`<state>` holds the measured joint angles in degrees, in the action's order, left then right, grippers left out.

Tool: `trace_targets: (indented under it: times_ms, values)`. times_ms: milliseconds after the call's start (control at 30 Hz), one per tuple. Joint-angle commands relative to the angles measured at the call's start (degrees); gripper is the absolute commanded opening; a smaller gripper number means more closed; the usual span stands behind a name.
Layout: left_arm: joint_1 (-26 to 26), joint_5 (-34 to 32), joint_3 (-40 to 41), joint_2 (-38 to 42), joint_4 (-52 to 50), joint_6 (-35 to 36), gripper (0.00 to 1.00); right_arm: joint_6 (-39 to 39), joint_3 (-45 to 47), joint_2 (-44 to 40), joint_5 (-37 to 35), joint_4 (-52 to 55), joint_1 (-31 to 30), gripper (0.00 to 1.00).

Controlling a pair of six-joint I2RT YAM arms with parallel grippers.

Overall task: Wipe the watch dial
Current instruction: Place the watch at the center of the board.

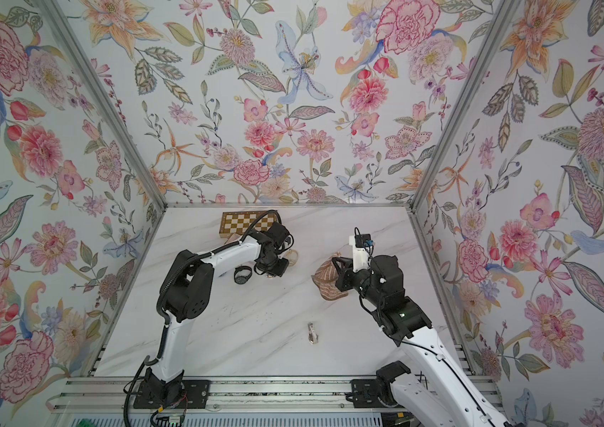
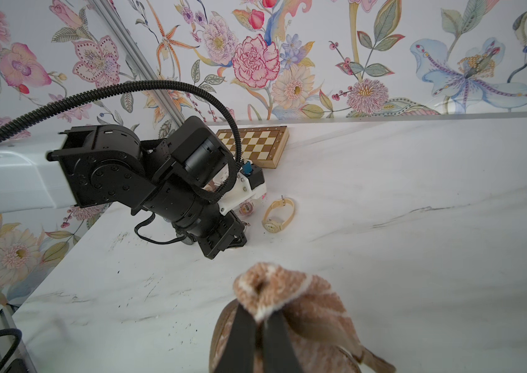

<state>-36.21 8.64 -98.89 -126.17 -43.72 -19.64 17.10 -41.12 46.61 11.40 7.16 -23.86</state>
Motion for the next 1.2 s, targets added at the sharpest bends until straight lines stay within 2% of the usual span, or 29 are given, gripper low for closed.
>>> trace_targets:
  times_ms: [0,667,1167]
  values:
    - [-0.6,-1.0,-2.2,-1.8,-1.8,1.6,0.00,-0.9,0.6,0.2,0.7,-0.1,0.4,0.00]
    - [-1.1,-1.3,-3.0,-2.8,-1.7,1.4,0.02,-1.0,1.7,-0.3,0.8,-0.3,0.8,0.00]
    - [-1.6,-1.8,-3.0,-2.9,-2.0,1.4,0.10,-0.9,1.9,-0.5,1.2,-0.4,0.9,0.00]
